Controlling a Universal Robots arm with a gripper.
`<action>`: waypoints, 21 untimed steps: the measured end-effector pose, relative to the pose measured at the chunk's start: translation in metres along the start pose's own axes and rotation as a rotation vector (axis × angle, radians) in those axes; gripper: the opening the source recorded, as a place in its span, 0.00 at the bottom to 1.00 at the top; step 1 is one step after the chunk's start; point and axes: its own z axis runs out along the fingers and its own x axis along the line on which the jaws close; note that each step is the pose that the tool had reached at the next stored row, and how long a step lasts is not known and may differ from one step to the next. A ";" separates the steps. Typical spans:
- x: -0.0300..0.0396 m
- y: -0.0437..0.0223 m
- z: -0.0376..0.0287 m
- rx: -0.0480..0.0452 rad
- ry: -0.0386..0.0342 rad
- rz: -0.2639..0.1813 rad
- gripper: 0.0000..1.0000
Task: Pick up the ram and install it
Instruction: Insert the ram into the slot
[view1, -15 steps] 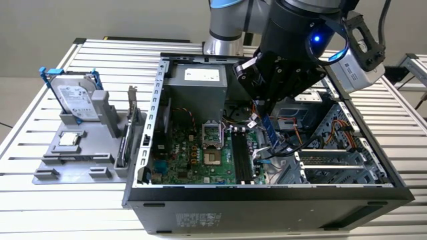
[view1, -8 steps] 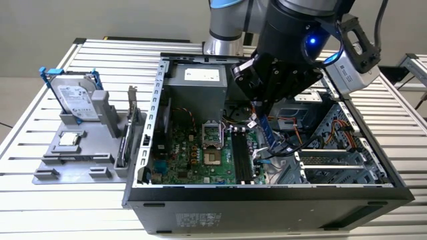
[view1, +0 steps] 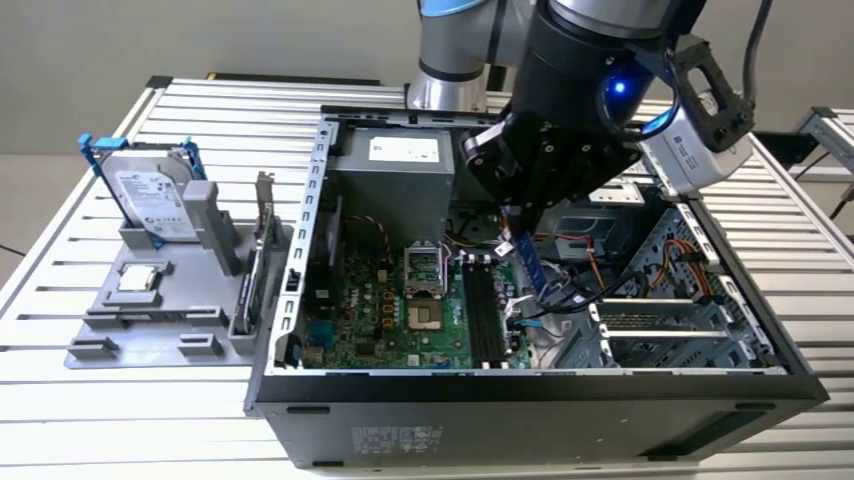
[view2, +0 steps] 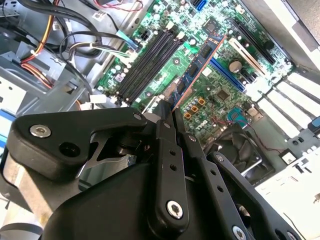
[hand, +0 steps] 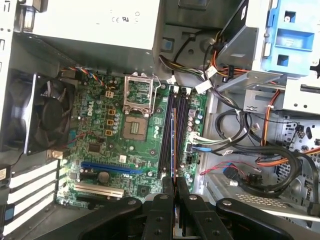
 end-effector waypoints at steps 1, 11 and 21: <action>0.0002 0.0001 0.0005 0.0000 0.0000 0.000 0.00; 0.0016 0.0010 0.0040 0.0001 0.0000 0.000 0.00; 0.0024 0.0018 0.0075 -0.0001 0.0000 0.000 0.00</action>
